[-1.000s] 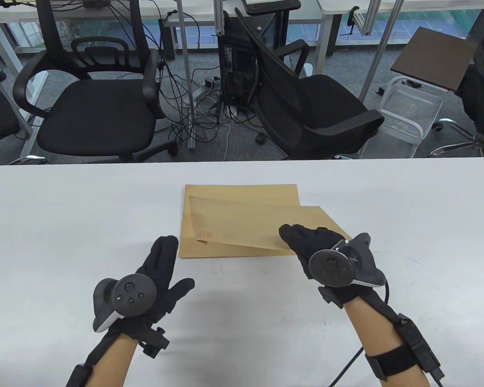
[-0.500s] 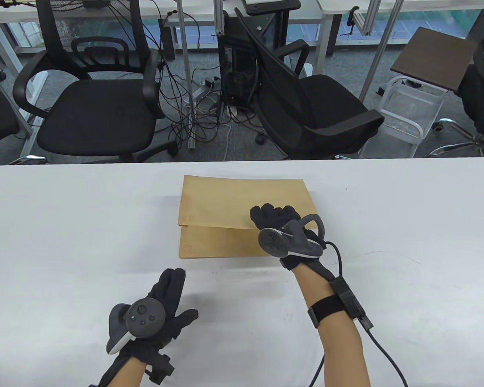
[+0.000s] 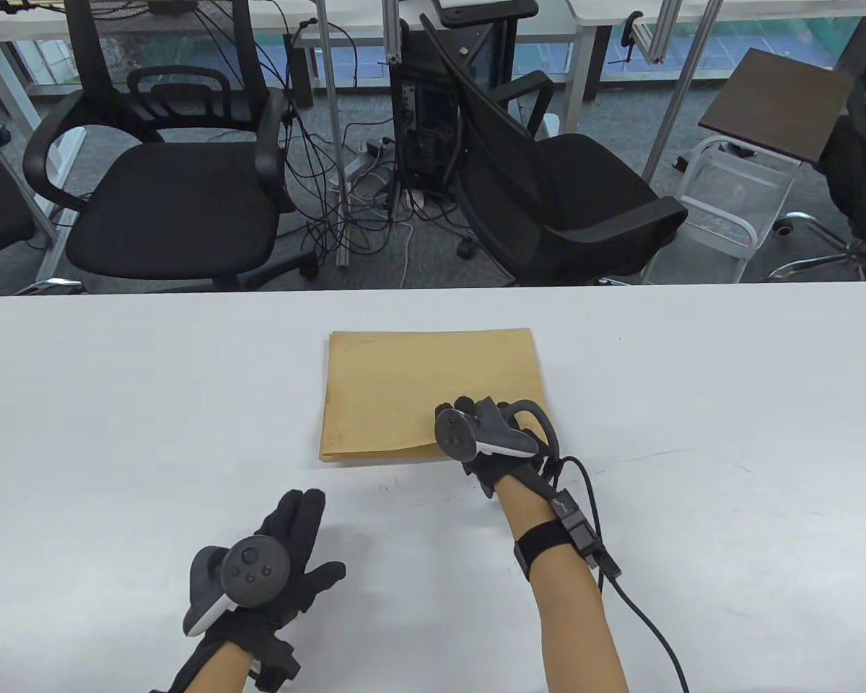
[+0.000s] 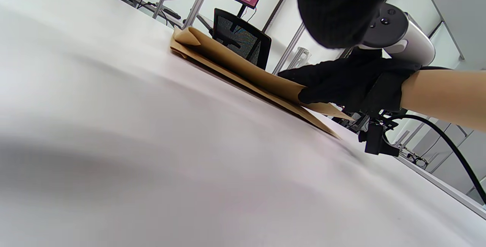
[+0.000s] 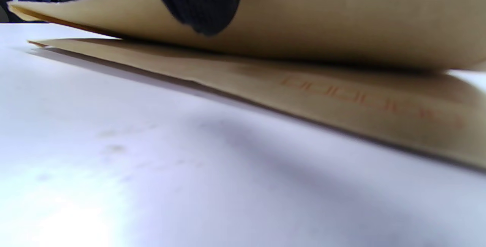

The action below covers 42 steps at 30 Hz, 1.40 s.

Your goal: Stuff flat paper into A4 envelope

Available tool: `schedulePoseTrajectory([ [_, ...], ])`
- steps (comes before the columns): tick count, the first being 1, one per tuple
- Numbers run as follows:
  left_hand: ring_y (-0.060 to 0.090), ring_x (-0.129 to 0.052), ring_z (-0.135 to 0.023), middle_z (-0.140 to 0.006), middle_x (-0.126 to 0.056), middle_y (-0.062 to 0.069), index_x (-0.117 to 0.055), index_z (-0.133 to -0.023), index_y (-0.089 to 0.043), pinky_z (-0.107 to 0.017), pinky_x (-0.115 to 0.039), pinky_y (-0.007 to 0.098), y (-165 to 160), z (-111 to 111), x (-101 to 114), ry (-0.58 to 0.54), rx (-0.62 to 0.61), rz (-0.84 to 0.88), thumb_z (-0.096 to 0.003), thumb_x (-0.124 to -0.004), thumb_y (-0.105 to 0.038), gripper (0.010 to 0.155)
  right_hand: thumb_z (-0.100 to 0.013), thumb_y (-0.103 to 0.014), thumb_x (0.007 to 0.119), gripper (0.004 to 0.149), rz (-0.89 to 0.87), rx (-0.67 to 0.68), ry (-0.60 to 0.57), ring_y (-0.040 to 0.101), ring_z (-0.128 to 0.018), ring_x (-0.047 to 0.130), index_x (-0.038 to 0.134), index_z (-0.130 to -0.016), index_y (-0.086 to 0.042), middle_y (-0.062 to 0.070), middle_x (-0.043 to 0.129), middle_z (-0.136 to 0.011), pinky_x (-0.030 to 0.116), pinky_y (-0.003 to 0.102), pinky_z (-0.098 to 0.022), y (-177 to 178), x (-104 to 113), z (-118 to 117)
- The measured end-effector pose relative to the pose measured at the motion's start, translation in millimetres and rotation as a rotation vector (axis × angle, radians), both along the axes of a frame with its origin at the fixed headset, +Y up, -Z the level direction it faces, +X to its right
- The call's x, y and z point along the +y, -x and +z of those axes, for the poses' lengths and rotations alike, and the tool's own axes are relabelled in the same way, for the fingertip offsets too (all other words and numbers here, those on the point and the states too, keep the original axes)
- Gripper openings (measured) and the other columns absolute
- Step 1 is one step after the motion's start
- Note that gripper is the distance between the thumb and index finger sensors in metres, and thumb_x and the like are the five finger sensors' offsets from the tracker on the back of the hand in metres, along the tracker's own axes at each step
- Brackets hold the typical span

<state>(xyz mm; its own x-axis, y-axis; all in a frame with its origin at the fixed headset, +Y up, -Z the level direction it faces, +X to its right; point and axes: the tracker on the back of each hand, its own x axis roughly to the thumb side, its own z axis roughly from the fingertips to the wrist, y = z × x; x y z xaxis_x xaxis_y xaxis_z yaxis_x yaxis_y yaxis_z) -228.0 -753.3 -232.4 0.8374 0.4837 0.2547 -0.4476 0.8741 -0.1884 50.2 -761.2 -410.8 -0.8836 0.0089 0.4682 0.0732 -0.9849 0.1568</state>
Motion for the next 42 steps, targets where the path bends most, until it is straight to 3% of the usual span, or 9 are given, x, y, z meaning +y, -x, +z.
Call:
schedulePoseTrajectory([
  [6, 0.054, -0.051, -0.105, -0.118, -0.031, 0.025, -0.028, -0.115, -0.021, -0.072, -0.049, 0.068, -2, 1, -1, 0.003, -0.008, -0.026, -0.0449, -0.08, -0.051, 0.092, -0.055, -0.026, 0.074, 0.07, 0.075, -0.008, 0.174, 0.052, -0.105, 0.05, 0.039, -0.116, -0.019, 0.023, 0.042, -0.117, 0.038, 0.073, -0.067, -4, -7, 2],
  [16, 0.056, -0.038, -0.109, -0.12, -0.027, 0.023, -0.031, -0.115, -0.025, -0.073, -0.04, 0.071, -9, 2, -4, -0.003, -0.037, -0.117, -0.0429, -0.08, -0.055, 0.092, -0.053, -0.044, 0.073, 0.086, -0.099, -0.015, 0.086, 0.055, -0.107, 0.037, 0.023, -0.118, -0.016, 0.028, 0.029, -0.118, 0.024, 0.075, -0.067, -22, 1, 26],
  [29, 0.057, -0.026, -0.109, -0.12, -0.02, 0.023, -0.032, -0.115, -0.026, -0.074, -0.035, 0.072, -19, 6, 0, -0.019, -0.07, -0.176, -0.0431, -0.079, -0.056, 0.092, -0.054, -0.05, 0.07, 0.091, -0.186, 0.072, 0.021, 0.057, -0.108, 0.026, 0.016, -0.118, -0.015, 0.03, 0.018, -0.119, 0.011, 0.077, -0.063, -54, 23, 105],
  [36, 0.057, -0.014, -0.109, -0.12, -0.015, 0.021, -0.03, -0.116, -0.027, -0.074, -0.028, 0.073, -25, 10, 5, -0.024, -0.094, -0.232, -0.0432, -0.077, -0.059, 0.092, -0.055, -0.057, 0.065, 0.096, -0.134, 0.117, 0.029, 0.06, -0.107, 0.013, 0.006, -0.117, -0.015, 0.031, 0.009, -0.118, 0.001, 0.077, -0.058, -69, 23, 153],
  [42, 0.054, -0.002, -0.107, -0.119, -0.005, 0.019, -0.027, -0.116, -0.03, -0.073, -0.019, 0.073, -28, 11, 2, 0.008, -0.113, -0.281, -0.0449, -0.073, -0.061, 0.09, -0.056, -0.062, 0.061, 0.099, -0.112, 0.123, 0.056, 0.06, -0.105, 0.006, -0.001, -0.115, -0.013, 0.033, 0.004, -0.117, -0.006, 0.076, -0.053, -76, 14, 179],
])
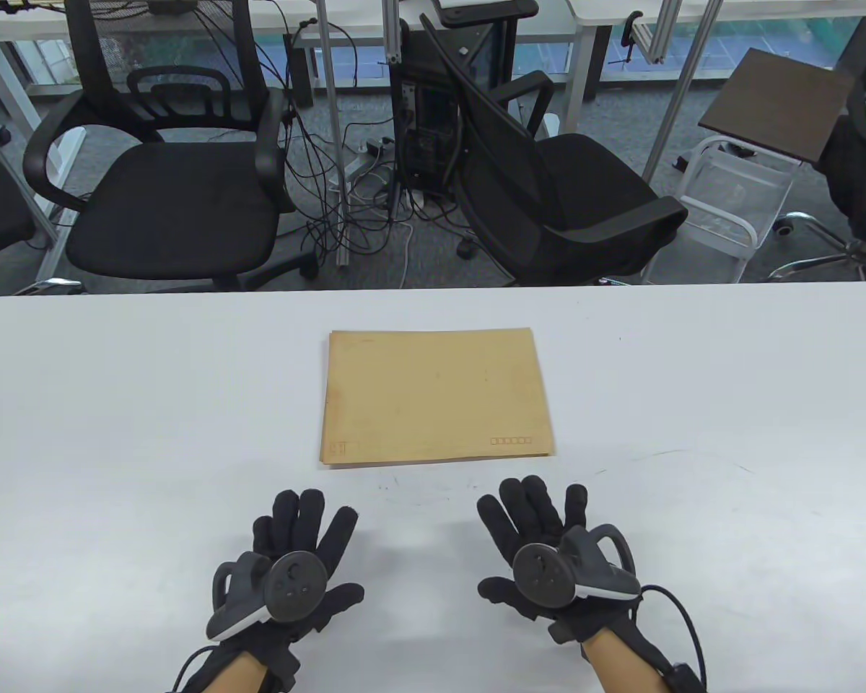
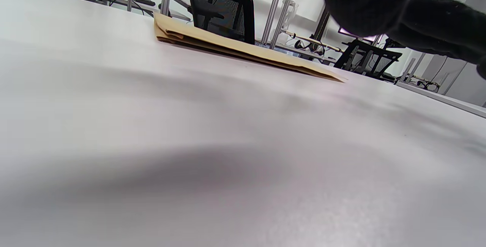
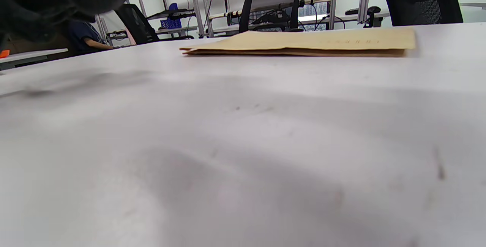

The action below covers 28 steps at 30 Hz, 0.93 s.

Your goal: Stuff flat paper into A4 envelope

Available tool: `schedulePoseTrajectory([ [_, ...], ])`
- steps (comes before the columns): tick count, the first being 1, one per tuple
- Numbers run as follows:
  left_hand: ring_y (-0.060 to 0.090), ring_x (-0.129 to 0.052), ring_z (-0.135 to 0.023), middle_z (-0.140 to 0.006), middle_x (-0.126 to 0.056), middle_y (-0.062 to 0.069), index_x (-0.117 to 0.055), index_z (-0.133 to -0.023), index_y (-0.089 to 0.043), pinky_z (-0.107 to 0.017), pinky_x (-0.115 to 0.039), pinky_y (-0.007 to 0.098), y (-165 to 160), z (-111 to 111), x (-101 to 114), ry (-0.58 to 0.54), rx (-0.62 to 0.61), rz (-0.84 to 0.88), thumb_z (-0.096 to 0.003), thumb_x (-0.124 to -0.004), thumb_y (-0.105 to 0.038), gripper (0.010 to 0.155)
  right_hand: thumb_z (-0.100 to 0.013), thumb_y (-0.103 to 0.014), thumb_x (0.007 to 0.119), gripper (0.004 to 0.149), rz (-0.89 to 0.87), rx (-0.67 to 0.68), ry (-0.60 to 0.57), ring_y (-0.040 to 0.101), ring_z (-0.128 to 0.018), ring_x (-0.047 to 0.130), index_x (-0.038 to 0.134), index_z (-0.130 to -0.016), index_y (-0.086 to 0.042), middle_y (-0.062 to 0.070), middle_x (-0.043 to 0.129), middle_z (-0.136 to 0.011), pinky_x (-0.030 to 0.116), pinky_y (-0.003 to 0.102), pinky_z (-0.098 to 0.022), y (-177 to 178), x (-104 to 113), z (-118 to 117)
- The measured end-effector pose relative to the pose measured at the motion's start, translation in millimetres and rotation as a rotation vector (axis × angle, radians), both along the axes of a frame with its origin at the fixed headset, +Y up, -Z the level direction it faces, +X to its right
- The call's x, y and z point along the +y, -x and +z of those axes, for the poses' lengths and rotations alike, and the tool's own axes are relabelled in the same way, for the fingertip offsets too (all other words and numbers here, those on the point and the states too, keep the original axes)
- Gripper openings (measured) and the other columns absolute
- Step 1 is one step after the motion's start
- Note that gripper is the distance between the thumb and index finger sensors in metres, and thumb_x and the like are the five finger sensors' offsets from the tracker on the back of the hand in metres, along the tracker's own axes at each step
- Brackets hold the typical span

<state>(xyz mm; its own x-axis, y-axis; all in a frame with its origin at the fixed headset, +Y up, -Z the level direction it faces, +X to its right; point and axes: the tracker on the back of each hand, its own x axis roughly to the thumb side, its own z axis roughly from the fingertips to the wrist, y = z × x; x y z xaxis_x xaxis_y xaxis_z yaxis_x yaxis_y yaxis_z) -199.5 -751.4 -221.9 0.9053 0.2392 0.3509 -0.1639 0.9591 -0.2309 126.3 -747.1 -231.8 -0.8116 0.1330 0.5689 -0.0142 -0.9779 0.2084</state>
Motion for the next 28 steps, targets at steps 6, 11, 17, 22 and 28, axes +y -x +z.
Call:
schedulePoseTrajectory([
  [6, 0.053, 0.0, -0.106, -0.119, -0.002, 0.018, -0.024, -0.116, -0.03, -0.073, -0.018, 0.074, -2, 1, -1, 0.011, -0.009, -0.029, -0.0453, -0.072, -0.062, 0.091, -0.056, -0.062, 0.061, 0.1, -0.017, -0.017, 0.043, 0.059, -0.104, 0.001, -0.004, -0.113, -0.013, 0.033, 0.001, -0.116, -0.007, 0.075, -0.052, -3, -11, 5],
  [11, 0.053, 0.0, -0.106, -0.119, -0.002, 0.018, -0.024, -0.116, -0.03, -0.073, -0.018, 0.073, 2, 1, 1, 0.002, 0.012, -0.03, -0.0455, -0.071, -0.062, 0.091, -0.057, -0.062, 0.06, 0.099, -0.049, -0.035, 0.063, 0.059, -0.104, 0.0, -0.005, -0.113, -0.013, 0.033, 0.001, -0.116, -0.007, 0.075, -0.052, -9, -15, 2],
  [17, 0.053, 0.0, -0.106, -0.119, -0.003, 0.018, -0.025, -0.116, -0.03, -0.073, -0.018, 0.074, 4, 1, 1, 0.01, 0.021, -0.01, -0.0457, -0.072, -0.061, 0.09, -0.057, -0.062, 0.06, 0.099, -0.069, -0.028, 0.086, 0.059, -0.103, 0.0, -0.006, -0.113, -0.013, 0.033, 0.0, -0.116, -0.007, 0.075, -0.052, -10, -16, 1],
  [22, 0.053, 0.0, -0.106, -0.119, -0.003, 0.018, -0.025, -0.116, -0.029, -0.073, -0.019, 0.073, 4, 1, 2, 0.012, 0.021, -0.01, -0.0459, -0.071, -0.061, 0.089, -0.057, -0.062, 0.06, 0.099, -0.052, -0.021, 0.096, 0.059, -0.103, 0.0, -0.005, -0.113, -0.013, 0.033, 0.001, -0.116, -0.007, 0.075, -0.052, -8, -19, 2],
  [28, 0.053, -0.001, -0.106, -0.119, -0.004, 0.018, -0.026, -0.116, -0.029, -0.073, -0.019, 0.073, 5, 1, 2, 0.008, 0.021, -0.003, -0.0457, -0.072, -0.061, 0.09, -0.057, -0.062, 0.06, 0.099, -0.044, -0.02, 0.117, 0.059, -0.104, 0.0, -0.006, -0.113, -0.013, 0.033, 0.001, -0.116, -0.008, 0.075, -0.051, -7, -22, 2],
])
